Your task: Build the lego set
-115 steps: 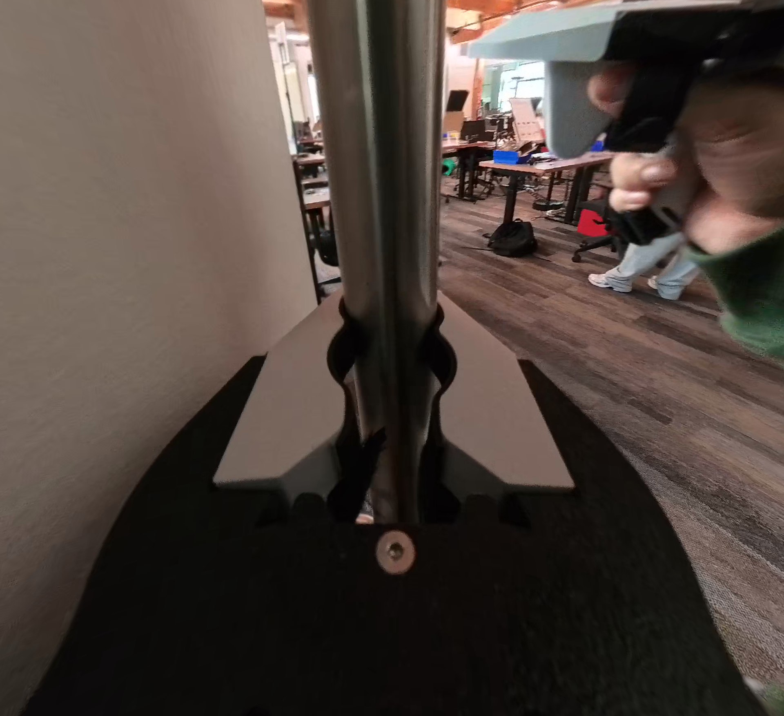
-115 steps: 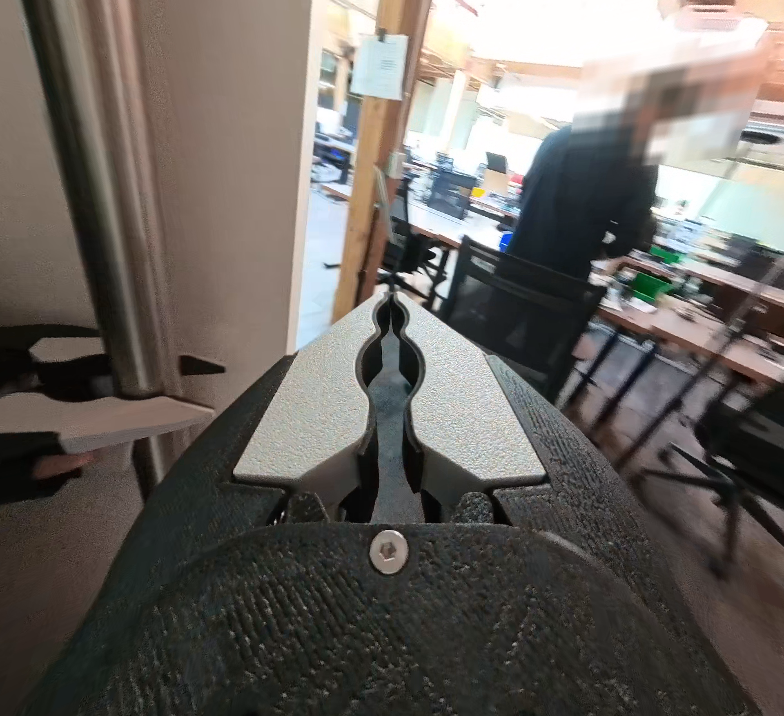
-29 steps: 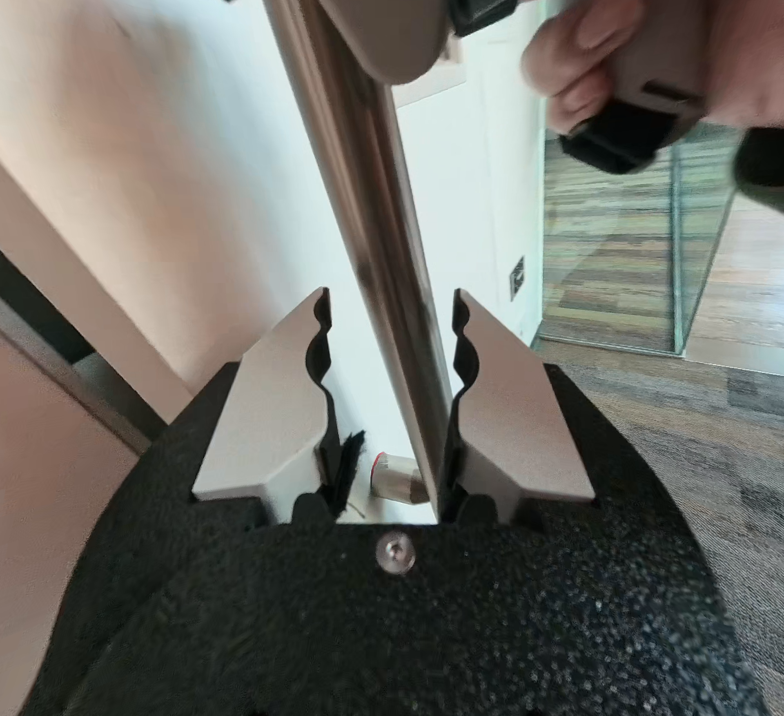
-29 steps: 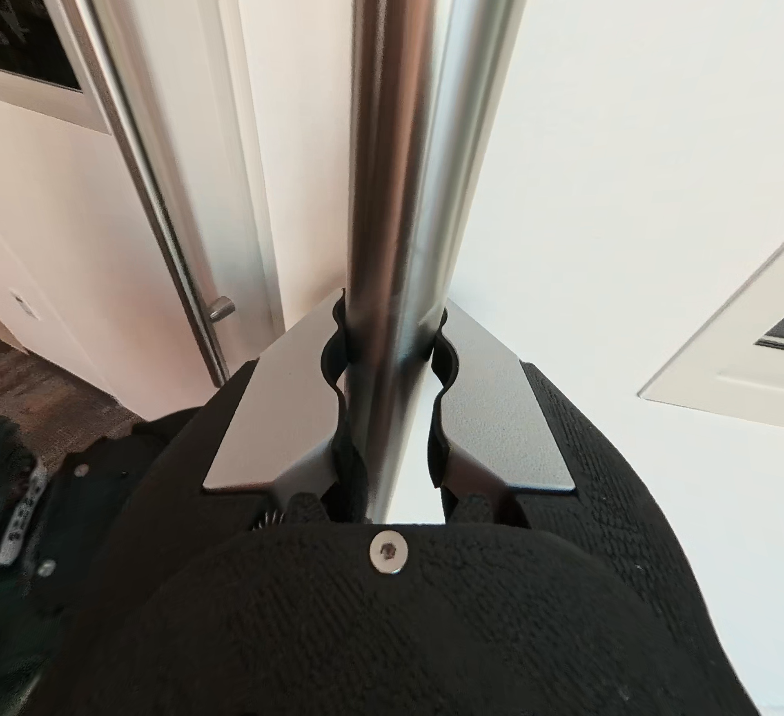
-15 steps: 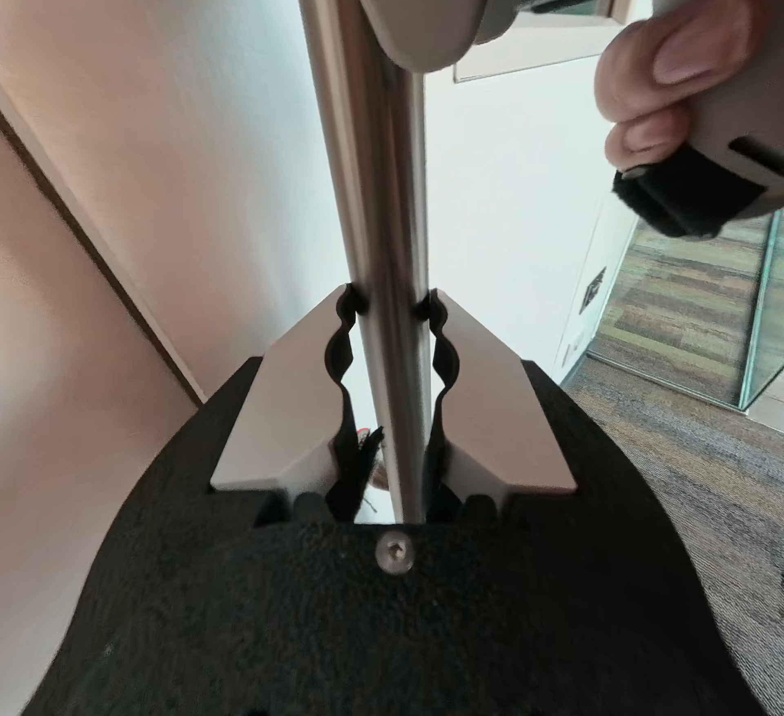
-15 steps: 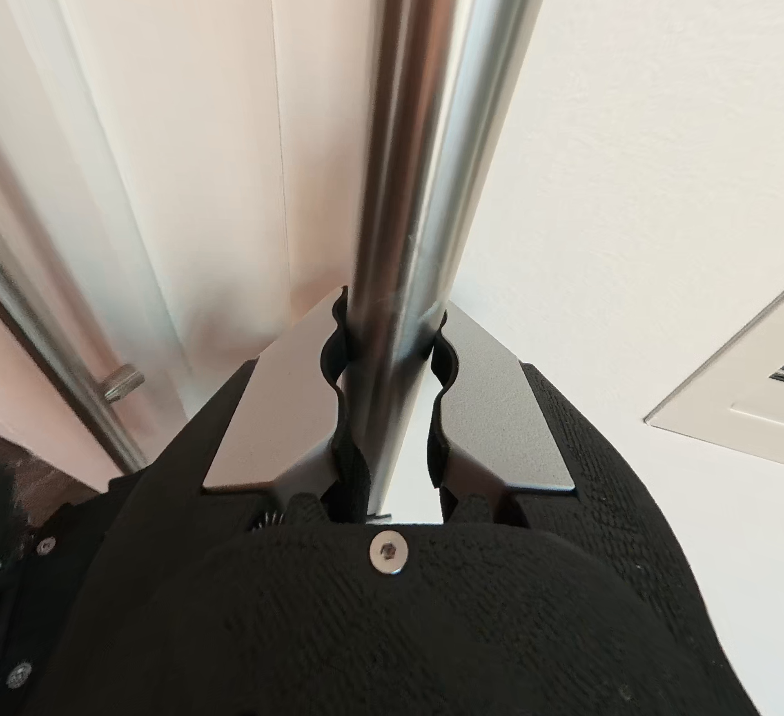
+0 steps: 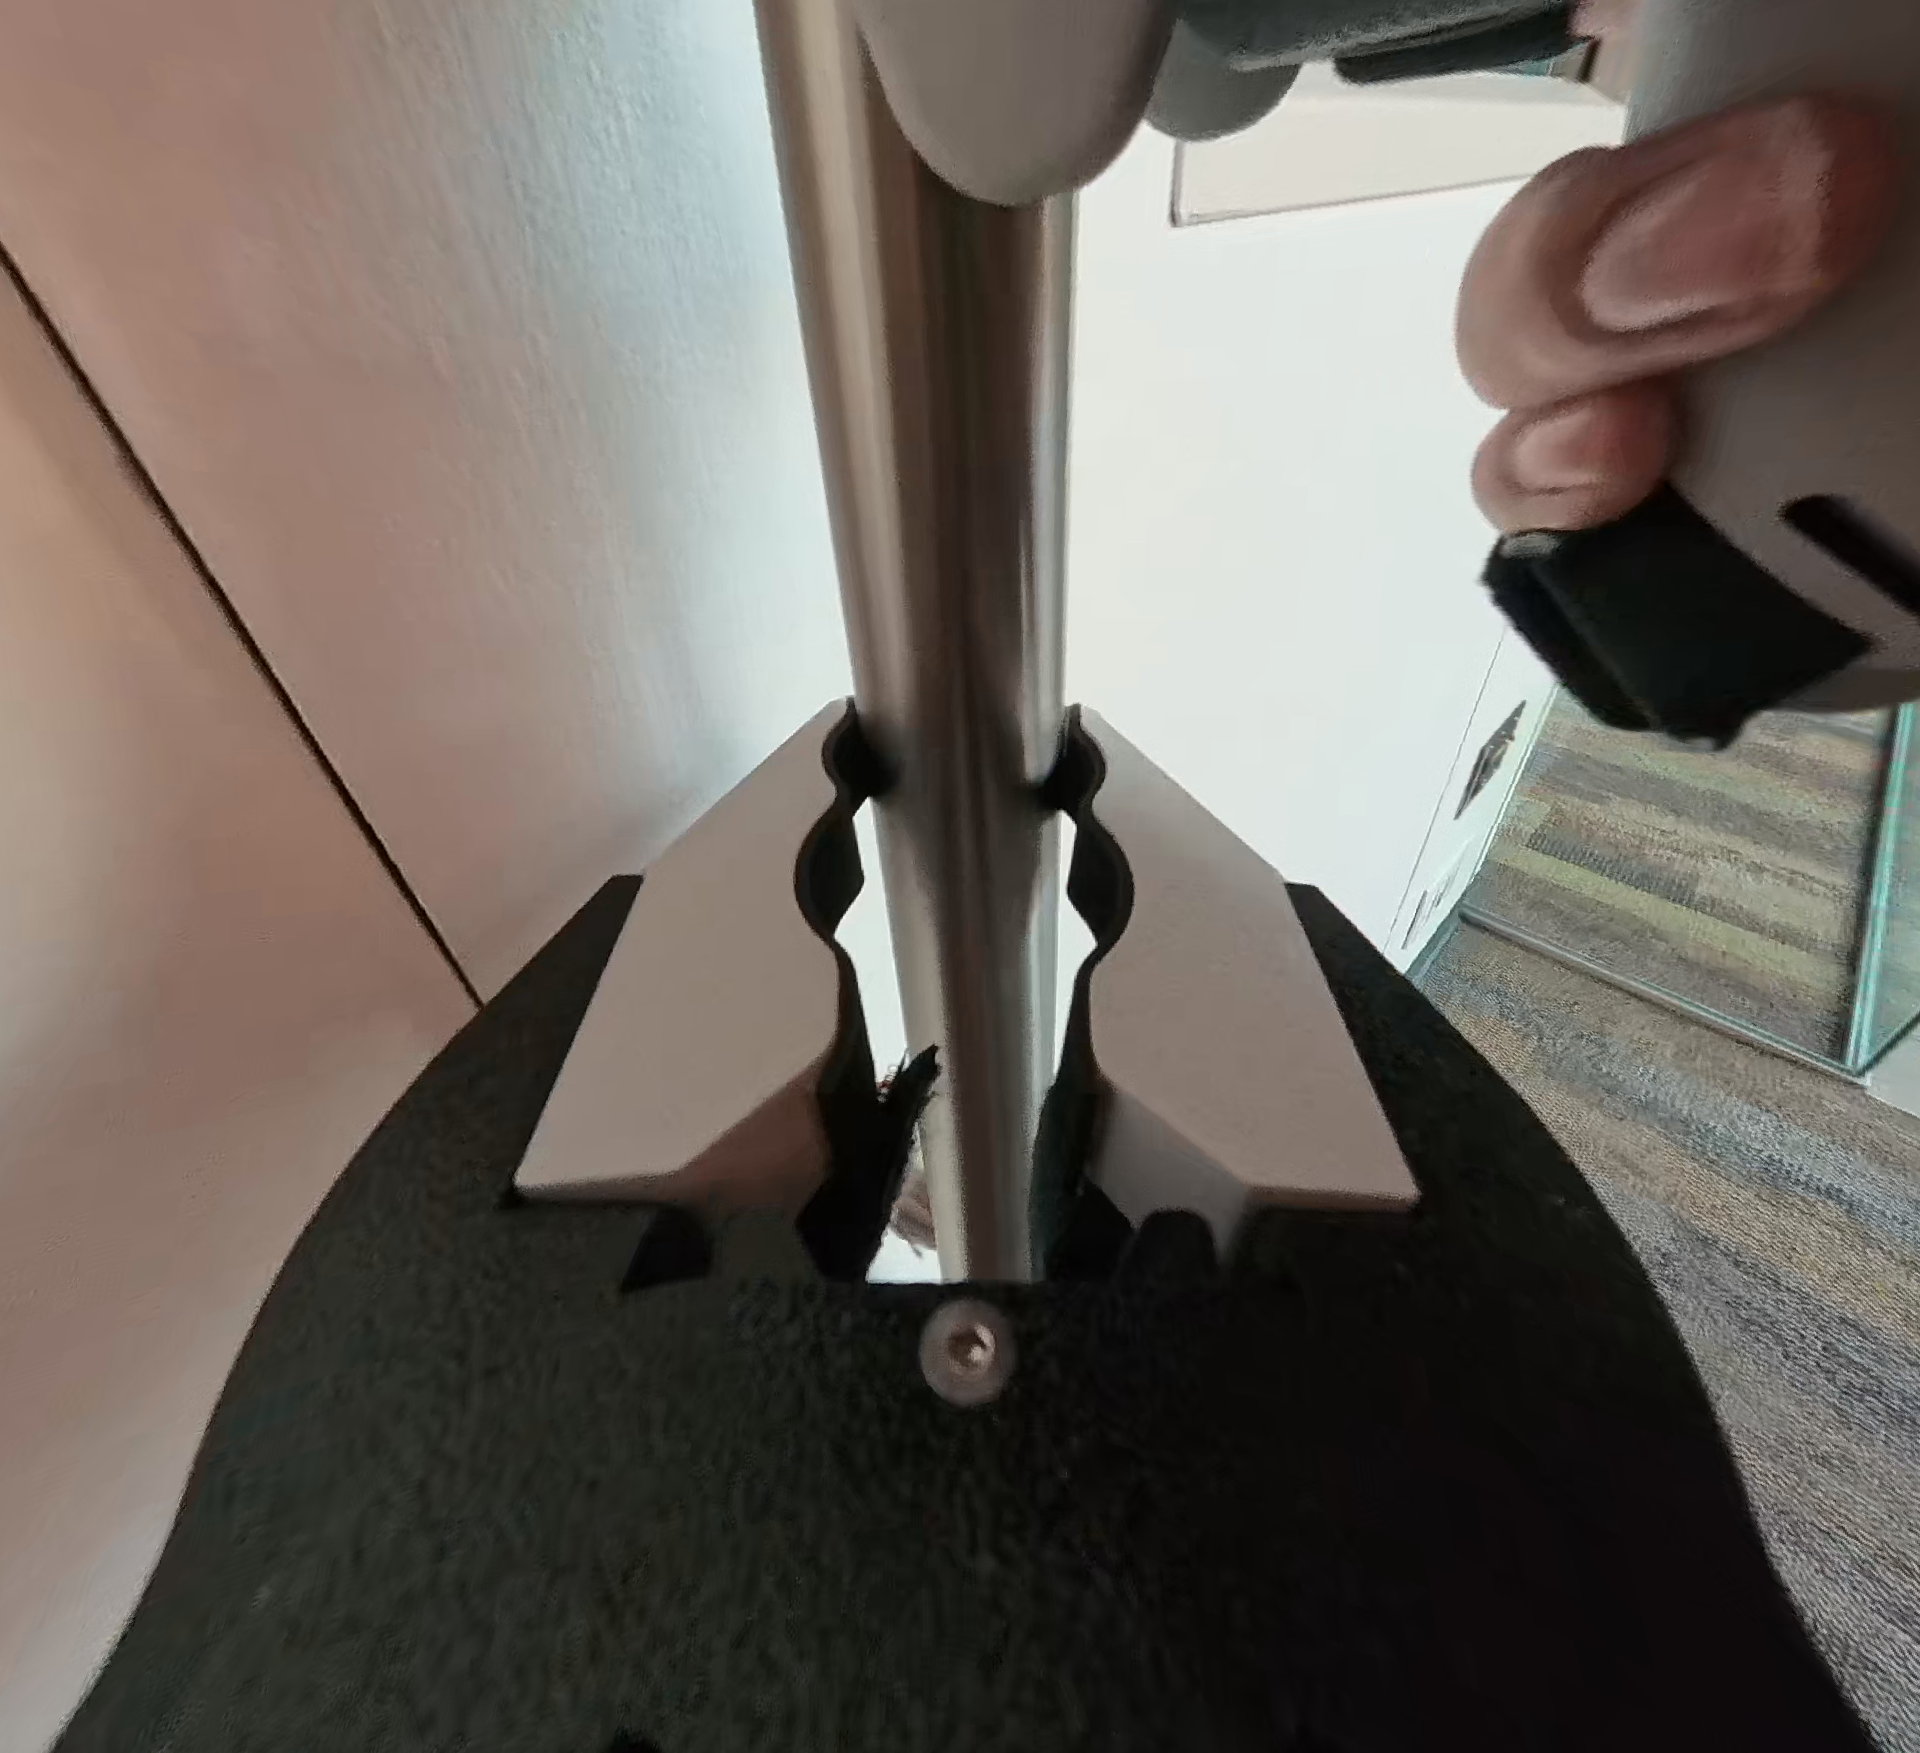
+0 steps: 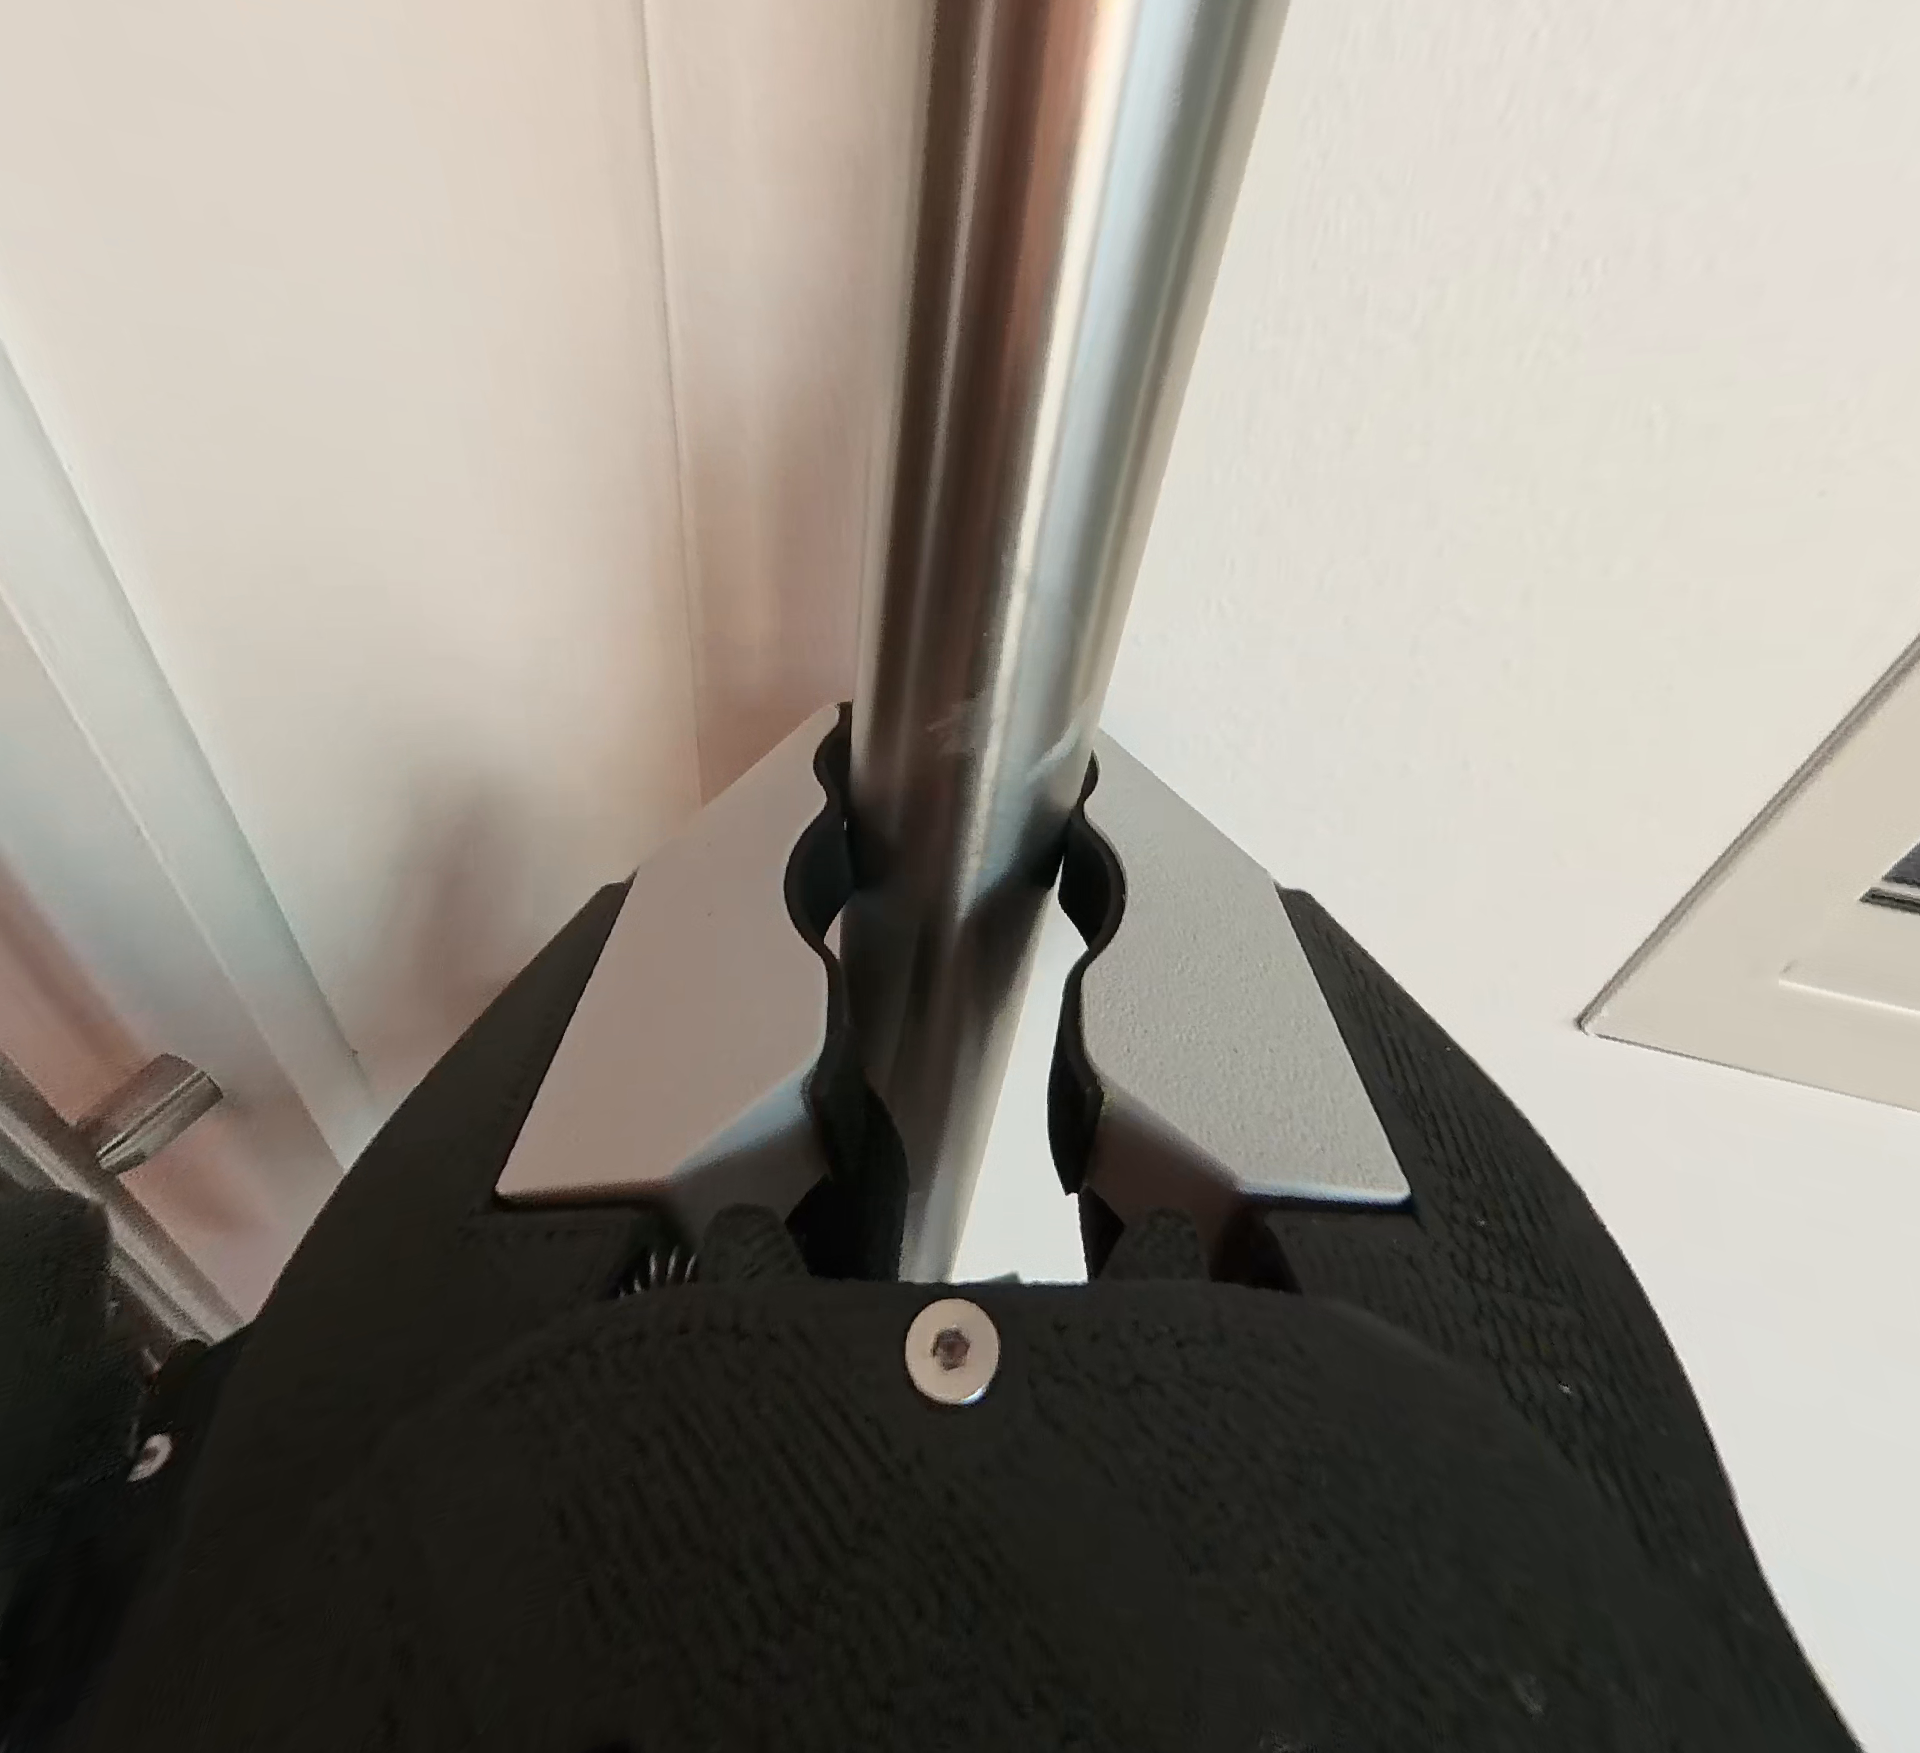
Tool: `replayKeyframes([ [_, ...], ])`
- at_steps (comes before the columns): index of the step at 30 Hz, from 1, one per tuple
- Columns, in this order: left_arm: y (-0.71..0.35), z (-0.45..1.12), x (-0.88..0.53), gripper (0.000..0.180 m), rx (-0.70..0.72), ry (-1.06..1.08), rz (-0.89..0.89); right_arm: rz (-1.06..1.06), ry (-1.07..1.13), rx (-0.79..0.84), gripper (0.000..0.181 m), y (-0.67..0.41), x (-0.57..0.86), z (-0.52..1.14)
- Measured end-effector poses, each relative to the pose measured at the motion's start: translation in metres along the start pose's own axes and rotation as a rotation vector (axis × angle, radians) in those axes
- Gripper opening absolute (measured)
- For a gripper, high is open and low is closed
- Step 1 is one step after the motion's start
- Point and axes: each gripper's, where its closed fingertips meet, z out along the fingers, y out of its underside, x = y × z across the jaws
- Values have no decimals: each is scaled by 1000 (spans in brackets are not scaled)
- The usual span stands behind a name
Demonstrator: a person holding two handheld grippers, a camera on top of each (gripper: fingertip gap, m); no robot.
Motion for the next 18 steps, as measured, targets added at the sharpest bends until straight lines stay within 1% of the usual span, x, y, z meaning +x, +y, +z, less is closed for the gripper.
replayKeyframes([
  [2, 0, 0, 0, 34, -8, -5, -8, 1, 2, -23, 36, 1, 1, 0],
  [5, 6, -7, 2, 34, -41, 16, -78, 6, 0, -39, 36, 2, 0, -2],
  [6, 10, -17, 3, 42, -53, 31, -86, 8, -2, -39, 36, 2, 0, -2],
  [7, 14, -30, 7, 52, -53, 55, -73, 10, -5, -35, 36, 1, 0, -2],
  [8, 20, -46, 7, 54, -52, 59, -48, 11, -7, -28, 36, 1, 1, -3],
  [11, 33, -110, -6, 57, -36, 28, 45, 33, 3, -13, 35, 0, 1, -3],
  [14, 38, -177, -41, 60, -31, -51, 83, 78, 39, 17, 34, -3, 4, -5],
  [16, 32, -223, -70, 63, -22, -120, 74, 89, 91, 65, 52, -7, 1, -12],
  [18, 19, -272, -101, 66, 12, -204, 65, 43, 173, 140, 68, -16, -7, -32],
])
